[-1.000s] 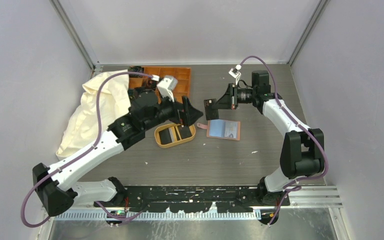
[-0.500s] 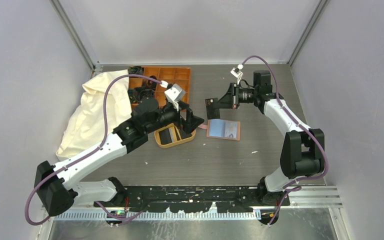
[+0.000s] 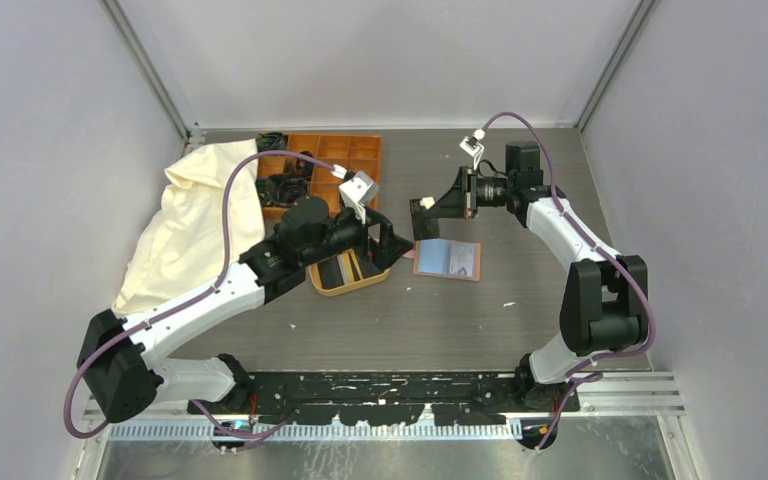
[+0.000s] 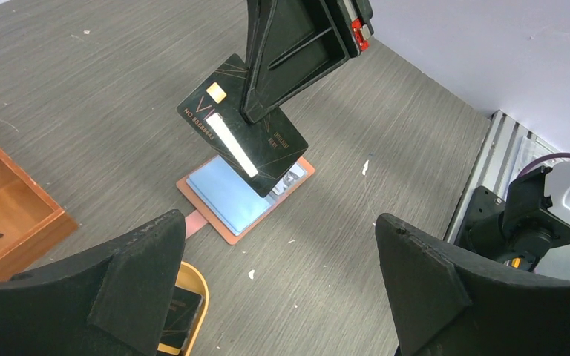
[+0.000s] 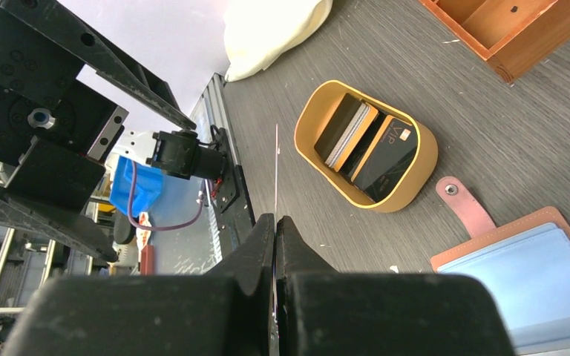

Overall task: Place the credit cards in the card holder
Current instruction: Insert the credit card into the card holder.

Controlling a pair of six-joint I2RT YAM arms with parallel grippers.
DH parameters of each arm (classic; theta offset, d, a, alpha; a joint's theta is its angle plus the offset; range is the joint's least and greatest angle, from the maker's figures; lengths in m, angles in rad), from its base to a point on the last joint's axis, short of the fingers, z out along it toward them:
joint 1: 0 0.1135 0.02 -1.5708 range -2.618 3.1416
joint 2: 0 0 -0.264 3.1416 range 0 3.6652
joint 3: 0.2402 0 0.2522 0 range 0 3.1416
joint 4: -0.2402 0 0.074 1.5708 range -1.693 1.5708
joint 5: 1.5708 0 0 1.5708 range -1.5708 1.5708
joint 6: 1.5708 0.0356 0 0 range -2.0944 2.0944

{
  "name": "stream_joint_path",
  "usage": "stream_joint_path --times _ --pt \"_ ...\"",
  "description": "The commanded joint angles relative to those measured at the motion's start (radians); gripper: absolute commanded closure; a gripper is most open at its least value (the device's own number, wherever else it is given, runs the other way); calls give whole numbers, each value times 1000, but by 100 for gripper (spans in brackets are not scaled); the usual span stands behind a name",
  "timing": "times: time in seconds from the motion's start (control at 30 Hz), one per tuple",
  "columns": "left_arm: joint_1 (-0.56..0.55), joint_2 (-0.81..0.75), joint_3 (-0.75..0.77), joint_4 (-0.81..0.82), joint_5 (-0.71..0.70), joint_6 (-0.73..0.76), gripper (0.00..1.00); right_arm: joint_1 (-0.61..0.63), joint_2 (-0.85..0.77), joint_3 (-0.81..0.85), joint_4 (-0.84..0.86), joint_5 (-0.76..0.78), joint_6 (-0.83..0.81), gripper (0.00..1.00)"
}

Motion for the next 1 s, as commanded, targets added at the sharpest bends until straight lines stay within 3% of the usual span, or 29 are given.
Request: stream_joint_path --times 0.0,0.97 --pt "6 7 2 64 7 -8 2 -3 -14 44 26 -34 2 99" --pt "6 18 8 50 -8 -12 3 -3 -35 44 25 -41 6 99"
